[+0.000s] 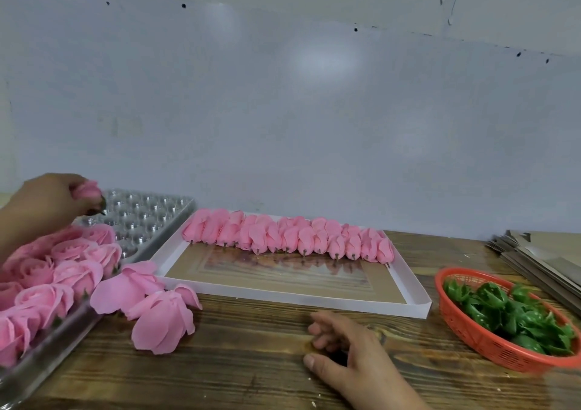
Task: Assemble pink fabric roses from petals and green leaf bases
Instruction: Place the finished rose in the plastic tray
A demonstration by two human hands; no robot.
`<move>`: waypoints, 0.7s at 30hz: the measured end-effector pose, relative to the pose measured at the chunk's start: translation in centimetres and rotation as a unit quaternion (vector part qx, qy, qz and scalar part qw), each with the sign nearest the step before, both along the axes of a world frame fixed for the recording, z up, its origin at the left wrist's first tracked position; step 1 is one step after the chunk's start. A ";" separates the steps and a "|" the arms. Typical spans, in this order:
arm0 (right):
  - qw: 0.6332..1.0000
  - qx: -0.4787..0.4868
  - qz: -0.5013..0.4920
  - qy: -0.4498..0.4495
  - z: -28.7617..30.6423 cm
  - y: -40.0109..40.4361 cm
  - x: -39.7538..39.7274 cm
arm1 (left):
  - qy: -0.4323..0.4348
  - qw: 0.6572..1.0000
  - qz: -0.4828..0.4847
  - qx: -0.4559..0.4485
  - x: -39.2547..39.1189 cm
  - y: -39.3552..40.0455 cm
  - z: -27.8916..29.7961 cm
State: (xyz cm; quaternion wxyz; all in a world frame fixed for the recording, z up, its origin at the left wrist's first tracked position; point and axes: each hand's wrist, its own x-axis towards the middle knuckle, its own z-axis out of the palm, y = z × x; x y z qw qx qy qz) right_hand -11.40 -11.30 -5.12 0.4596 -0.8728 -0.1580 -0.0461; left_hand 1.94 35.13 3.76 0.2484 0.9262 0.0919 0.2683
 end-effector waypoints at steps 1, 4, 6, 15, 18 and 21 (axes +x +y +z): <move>1.000 0.001 0.000 0.003 0.0 -0.1 0.0 | 0.004 1.000 -0.013 -0.005 -0.1 -0.7 0.0; 1.000 0.004 0.001 0.010 0.0 -0.1 0.0 | 0.071 0.996 -0.009 0.050 -0.3 -2.3 -0.4; 1.000 0.001 -0.001 0.006 0.0 0.0 0.1 | 0.092 0.993 -0.012 0.071 -0.4 -2.9 -0.4; 1.000 -0.009 0.002 0.012 0.1 -0.2 0.1 | 0.105 0.984 -0.075 0.124 -0.2 -4.8 -0.3; 1.000 -0.005 0.005 0.016 0.1 -0.2 0.1 | 0.172 0.970 -0.097 0.144 -0.5 -5.5 -0.8; 1.000 -0.004 0.007 0.019 0.1 -0.3 0.2 | 0.214 0.958 -0.095 0.166 -0.8 -5.8 -0.9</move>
